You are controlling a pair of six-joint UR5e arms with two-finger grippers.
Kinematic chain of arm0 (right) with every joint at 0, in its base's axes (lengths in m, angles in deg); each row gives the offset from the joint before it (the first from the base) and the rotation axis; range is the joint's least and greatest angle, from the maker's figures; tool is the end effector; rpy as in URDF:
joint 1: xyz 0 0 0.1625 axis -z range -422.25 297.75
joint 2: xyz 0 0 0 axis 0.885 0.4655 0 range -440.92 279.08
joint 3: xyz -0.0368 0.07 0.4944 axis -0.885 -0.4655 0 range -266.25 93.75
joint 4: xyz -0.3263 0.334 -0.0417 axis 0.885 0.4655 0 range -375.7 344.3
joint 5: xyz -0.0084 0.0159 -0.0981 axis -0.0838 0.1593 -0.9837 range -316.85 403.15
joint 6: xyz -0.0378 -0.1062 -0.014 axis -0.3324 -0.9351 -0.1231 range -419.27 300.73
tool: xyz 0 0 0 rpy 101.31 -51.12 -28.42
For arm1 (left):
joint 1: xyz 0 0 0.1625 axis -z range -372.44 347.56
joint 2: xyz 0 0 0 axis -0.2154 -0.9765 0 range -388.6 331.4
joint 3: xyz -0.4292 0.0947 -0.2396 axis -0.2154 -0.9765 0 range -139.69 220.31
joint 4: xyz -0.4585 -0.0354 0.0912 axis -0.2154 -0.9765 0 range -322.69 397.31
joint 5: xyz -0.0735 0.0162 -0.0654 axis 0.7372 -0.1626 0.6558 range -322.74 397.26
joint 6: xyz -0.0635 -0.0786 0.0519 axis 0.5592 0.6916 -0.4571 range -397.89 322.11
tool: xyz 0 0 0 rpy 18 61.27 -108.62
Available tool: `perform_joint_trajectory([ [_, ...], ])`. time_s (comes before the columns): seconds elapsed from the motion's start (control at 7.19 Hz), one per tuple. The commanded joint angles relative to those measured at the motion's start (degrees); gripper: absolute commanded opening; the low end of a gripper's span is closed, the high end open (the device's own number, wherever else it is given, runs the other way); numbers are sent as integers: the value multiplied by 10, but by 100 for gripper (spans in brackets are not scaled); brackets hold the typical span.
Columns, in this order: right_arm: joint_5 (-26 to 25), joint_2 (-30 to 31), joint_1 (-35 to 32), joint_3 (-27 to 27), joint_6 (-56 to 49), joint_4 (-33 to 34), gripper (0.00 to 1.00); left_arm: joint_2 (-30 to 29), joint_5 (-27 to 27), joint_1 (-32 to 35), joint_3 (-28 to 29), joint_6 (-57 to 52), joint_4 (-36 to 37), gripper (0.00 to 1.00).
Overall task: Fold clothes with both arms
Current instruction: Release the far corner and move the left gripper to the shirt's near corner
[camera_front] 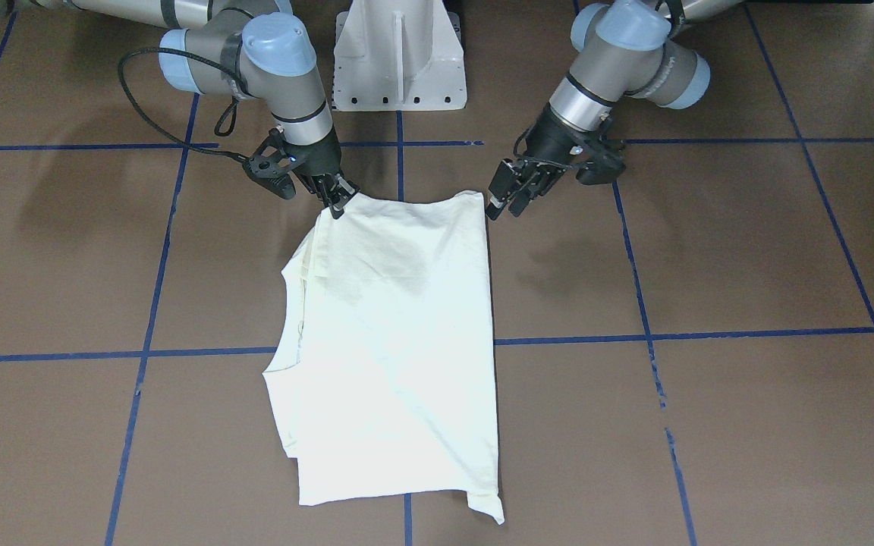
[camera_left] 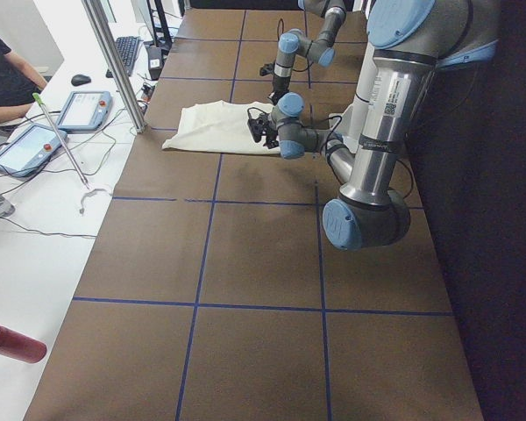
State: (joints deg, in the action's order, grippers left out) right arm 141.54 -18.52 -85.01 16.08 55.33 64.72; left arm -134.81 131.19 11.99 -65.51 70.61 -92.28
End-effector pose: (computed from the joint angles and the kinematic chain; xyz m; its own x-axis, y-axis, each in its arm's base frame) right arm -0.6252 -0.3888 0.3149 0.4277 0.6260 0.6521 -0.5042 0.7639 -0.4027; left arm 0.5488 -0.3871 0.3459 0.1601 -0.4204 -0.8931 0.4262 0.8455 -0.3216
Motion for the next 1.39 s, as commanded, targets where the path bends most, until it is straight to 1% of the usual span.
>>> perform_joint_trajectory([
  [0.0,1,3,0,1,0,0,0,-14,-41,-65,6,15,48,64],
  [0.14,1,4,1,-1,0,0,0,-35,-41,-66,25,15,67,64],
  [0.28,1,4,0,-1,0,0,0,-42,-42,-66,31,15,67,64],
  [0.56,0,4,0,-1,-1,0,0,-41,-42,-66,35,15,68,61],
  [0.97,1,4,-1,-1,-7,0,0,-36,-43,-64,35,15,68,33],
  [1.11,1,4,-1,0,-8,0,0,-36,-43,-65,35,15,68,8],
  [1.25,1,4,-1,1,-7,0,0,-36,-43,-65,35,15,68,0],
])
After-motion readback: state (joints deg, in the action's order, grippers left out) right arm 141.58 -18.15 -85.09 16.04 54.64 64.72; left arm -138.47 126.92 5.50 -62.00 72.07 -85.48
